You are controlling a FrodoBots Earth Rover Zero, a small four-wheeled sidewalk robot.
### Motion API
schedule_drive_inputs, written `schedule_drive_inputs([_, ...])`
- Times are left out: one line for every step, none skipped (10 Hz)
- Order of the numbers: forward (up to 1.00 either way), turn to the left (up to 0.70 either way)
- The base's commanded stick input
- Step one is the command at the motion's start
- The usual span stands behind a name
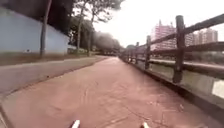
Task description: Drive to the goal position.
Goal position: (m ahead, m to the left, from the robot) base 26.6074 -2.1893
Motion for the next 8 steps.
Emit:
schedule_drive_inputs([0.70,0.00])
schedule_drive_inputs([0.70,0.00])
schedule_drive_inputs([0.70,0.00])
schedule_drive_inputs([0.70,0.00])
schedule_drive_inputs([0.70,0.00])
schedule_drive_inputs([0.70,0.00])
schedule_drive_inputs([0.70,0.00])
schedule_drive_inputs([0.70,0.00])
